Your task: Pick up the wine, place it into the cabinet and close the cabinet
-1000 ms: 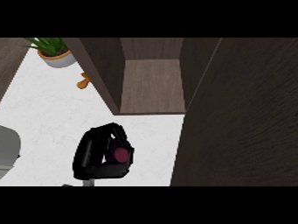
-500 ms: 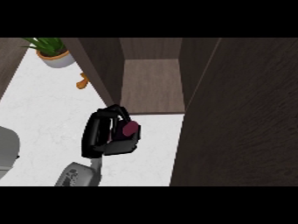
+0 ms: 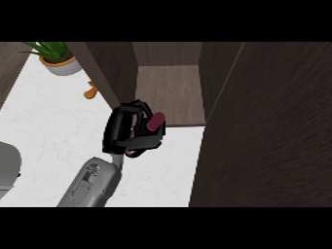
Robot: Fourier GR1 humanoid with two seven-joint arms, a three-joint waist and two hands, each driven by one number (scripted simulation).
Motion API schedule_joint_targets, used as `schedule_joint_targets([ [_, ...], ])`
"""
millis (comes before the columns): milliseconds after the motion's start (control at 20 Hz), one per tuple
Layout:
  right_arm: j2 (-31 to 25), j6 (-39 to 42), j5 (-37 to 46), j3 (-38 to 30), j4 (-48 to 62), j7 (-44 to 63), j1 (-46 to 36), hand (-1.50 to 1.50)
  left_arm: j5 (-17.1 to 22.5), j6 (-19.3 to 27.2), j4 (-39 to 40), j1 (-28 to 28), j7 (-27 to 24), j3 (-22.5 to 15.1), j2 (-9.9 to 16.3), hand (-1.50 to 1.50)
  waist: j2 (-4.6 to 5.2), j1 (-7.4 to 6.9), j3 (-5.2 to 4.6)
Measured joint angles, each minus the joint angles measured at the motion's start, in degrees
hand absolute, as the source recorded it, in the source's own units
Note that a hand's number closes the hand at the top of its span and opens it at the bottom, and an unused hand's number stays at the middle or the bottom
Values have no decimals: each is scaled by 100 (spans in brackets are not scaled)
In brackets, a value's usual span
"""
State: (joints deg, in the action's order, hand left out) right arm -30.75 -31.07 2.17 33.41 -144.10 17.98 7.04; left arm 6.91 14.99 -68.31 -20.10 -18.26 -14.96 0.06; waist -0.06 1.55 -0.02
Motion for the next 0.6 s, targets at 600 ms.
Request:
schedule_joint_targets([
  [600, 69, 83, -54, 150, 19, -353, 198, -150, 893, 202, 1804, -1447, -466, -9, -4, 150, 21, 72, -5],
])
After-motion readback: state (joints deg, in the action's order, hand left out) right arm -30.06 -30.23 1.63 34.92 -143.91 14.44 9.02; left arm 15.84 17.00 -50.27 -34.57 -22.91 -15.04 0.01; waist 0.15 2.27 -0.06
